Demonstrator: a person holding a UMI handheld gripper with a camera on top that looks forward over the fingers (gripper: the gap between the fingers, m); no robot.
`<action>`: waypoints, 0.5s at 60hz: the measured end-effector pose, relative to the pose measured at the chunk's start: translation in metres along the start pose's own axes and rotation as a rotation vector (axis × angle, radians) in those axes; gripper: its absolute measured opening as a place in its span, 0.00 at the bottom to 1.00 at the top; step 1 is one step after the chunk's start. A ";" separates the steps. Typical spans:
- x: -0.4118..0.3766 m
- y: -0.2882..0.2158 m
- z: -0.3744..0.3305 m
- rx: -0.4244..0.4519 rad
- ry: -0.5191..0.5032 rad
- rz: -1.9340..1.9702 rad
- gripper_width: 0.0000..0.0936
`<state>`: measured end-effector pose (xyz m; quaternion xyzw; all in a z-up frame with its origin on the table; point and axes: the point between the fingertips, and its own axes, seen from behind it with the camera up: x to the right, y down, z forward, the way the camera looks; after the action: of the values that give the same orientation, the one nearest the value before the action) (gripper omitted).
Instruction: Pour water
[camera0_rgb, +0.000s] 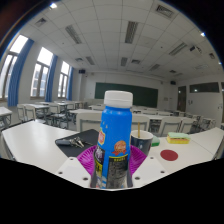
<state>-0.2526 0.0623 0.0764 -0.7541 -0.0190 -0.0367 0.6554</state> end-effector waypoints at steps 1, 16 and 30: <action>0.000 0.000 0.000 0.003 -0.003 0.000 0.43; -0.027 -0.046 0.021 0.009 -0.160 0.308 0.39; -0.057 -0.095 0.045 -0.020 -0.373 1.245 0.39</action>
<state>-0.3157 0.1210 0.1589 -0.6239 0.3085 0.4813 0.5328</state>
